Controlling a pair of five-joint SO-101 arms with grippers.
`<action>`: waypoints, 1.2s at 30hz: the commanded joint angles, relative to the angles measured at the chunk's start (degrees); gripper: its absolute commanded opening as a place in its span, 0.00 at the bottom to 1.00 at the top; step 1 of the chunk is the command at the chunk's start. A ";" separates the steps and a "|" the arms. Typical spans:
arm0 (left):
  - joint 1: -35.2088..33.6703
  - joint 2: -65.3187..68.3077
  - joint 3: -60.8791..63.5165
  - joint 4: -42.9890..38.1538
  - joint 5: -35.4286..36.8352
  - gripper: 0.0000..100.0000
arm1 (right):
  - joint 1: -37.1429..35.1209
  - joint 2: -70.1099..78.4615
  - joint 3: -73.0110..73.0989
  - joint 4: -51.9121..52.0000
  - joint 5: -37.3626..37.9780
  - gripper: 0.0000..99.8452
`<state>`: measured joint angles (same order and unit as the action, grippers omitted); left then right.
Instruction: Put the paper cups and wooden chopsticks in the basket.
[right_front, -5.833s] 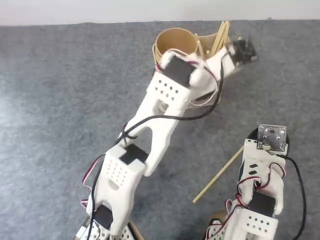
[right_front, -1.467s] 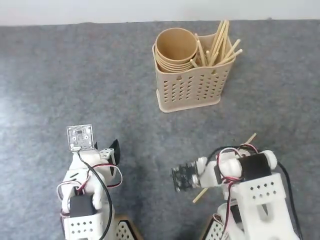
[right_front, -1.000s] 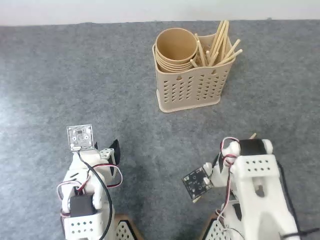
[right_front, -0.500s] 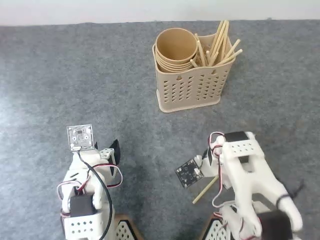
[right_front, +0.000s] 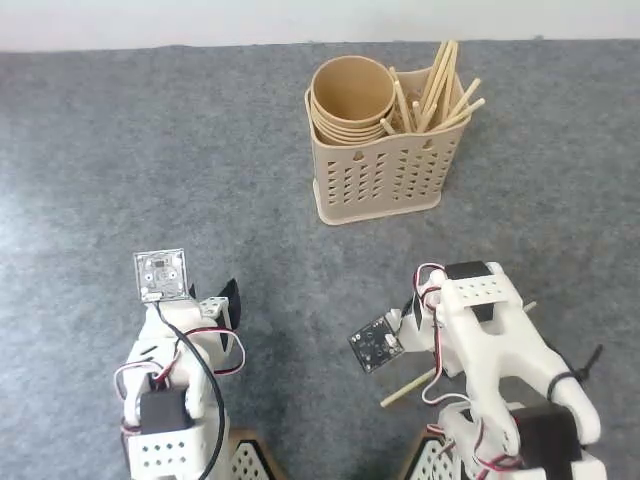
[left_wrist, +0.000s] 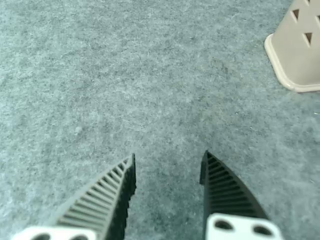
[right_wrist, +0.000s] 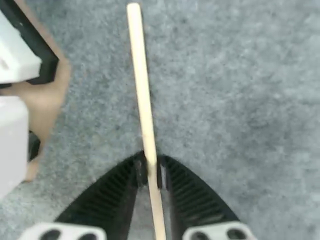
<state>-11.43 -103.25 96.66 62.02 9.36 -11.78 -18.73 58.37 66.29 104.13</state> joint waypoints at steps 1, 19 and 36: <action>0.18 -0.88 -0.22 0.53 0.26 0.20 | -0.66 -2.51 -7.47 0.84 -10.11 0.01; 0.18 -0.88 -0.22 0.53 0.26 0.20 | -2.42 -30.81 -18.02 -39.25 -68.92 0.01; 0.18 -0.88 -0.22 0.35 0.26 0.20 | -1.89 -0.84 -48.35 -64.22 -85.45 0.01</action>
<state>-11.43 -103.25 96.66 62.02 9.36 -14.33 -23.21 19.96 1.49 23.69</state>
